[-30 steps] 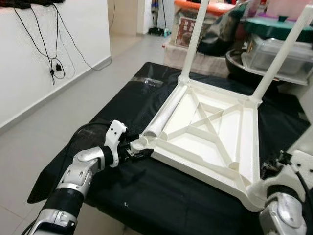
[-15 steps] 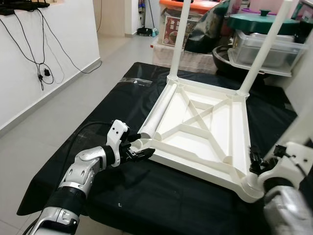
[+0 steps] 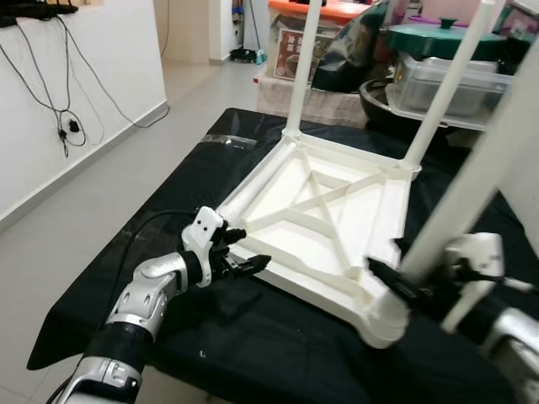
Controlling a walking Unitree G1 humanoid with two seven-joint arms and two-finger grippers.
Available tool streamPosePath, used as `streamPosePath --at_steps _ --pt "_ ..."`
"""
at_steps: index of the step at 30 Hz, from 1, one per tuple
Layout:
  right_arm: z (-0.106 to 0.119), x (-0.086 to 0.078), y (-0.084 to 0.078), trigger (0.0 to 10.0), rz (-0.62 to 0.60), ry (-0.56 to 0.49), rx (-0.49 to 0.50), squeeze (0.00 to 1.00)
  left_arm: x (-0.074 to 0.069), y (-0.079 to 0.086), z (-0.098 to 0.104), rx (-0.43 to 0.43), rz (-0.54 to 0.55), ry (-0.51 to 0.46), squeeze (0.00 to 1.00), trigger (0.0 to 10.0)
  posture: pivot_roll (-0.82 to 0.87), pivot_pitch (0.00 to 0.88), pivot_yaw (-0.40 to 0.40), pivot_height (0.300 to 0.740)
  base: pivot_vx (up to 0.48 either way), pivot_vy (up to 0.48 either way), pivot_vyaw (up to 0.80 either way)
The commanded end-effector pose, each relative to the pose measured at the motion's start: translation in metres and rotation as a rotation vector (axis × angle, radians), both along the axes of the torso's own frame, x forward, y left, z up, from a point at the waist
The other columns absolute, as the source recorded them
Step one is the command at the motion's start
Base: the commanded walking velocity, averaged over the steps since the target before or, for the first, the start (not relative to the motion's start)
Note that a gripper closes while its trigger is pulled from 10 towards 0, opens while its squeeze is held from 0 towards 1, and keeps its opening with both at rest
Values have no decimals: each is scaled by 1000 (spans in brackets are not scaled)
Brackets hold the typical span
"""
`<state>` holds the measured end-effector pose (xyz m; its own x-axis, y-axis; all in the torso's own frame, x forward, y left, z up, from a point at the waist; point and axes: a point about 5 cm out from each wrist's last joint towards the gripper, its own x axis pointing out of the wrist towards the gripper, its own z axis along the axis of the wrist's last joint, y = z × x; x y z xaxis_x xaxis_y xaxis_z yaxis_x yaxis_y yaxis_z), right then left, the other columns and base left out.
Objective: Building children table
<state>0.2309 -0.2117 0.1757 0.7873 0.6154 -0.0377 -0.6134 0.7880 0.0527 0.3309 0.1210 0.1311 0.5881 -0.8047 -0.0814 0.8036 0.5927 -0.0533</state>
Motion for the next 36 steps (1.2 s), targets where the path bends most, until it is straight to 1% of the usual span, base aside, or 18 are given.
streamPosePath --at_steps 1,5,6,11,12,13,14,15,16,18,22,25,26,28,29,34,35,36 --pt "-4 0 8 39 63 25 27 0 -1 1 -2 17 -1 2 0 10000 117 0 -123 740 0 0 0" --pt "-3 -10 19 0 154 19 102 0 -2 5 -2 20 3 5 0 10000 117 0 -120 740 0 0 0" --pt "-7 -21 22 0 147 31 153 0 -3 5 -3 22 1 8 0 10000 107 0 -117 740 0 0 0" --pt "-14 -18 19 0 41 30 146 0 -3 4 -4 23 0 8 0 10000 103 0 -116 740 0 0 0" --pt "-28 -4 -1 0 -337 77 107 0 -3 3 -4 21 -3 9 0 10000 87 0 -106 740 0 0 0" --pt "-28 -4 -1 0 -337 77 107 0 -3 3 -4 21 -3 9 0 10000 87 0 -106 740 0 0 0" --pt "-42 -2 -25 0 -753 154 112 0 -2 2 -4 19 -5 9 0 10000 80 0 -102 740 0 0 0" --pt "-57 -11 -39 0 -1040 249 110 0 -2 1 -3 18 -7 10 0 10000 80 0 -102 740 0 0 0" --pt "-57 -11 -39 0 -1040 249 110 0 -2 1 -3 18 -7 10 0 10000 80 0 -102 740 0 0 0" --pt "-63 -34 -34 0 -1228 300 37 0 -2 0 -3 14 2 5 0 10000 67 0 -89 740 0 0 0" --pt "-53 -44 -20 0 -1203 254 -19 0 -2 -2 2 -15 35 -9 0 10000 69 0 -84 740 0 0 0" --pt "-42 -44 -9 118 -1131 211 -52 0 -3 -9 13 -40 155 -109 0 10000 55 0 -68 740 0 0 0" --pt "-35 -42 -5 10000 -1091 175 -41 0 -6 -12 21 -72 231 -157 0 10000 54 0 -67 740 0 0 0" --pt "-30 -40 -2 10000 -1066 151 -29 0 -7 -13 26 -91 279 -184 0 10000 54 0 -67 740 0 0 0" --pt "-19 -36 4 10000 -1039 100 -9 1000 -19 -16 34 -119 321 -231 0 10000 60 0 -66 740 0 0 0" --pt "-8 -34 9 10000 -962 60 1 1000 -34 -18 39 -122 336 -279 0 10000 67 0 -71 740 0 0 0" --pt "-2 -34 22 10000 -765 54 52 0 -44 -17 38 -113 338 -284 0 10000 79 0 -74 740 0 0 0" --pt "-2 -34 22 10000 -765 54 52 0 -44 -17 38 -113 338 -284 0 10000 79 0 -74 740 0 0 0"
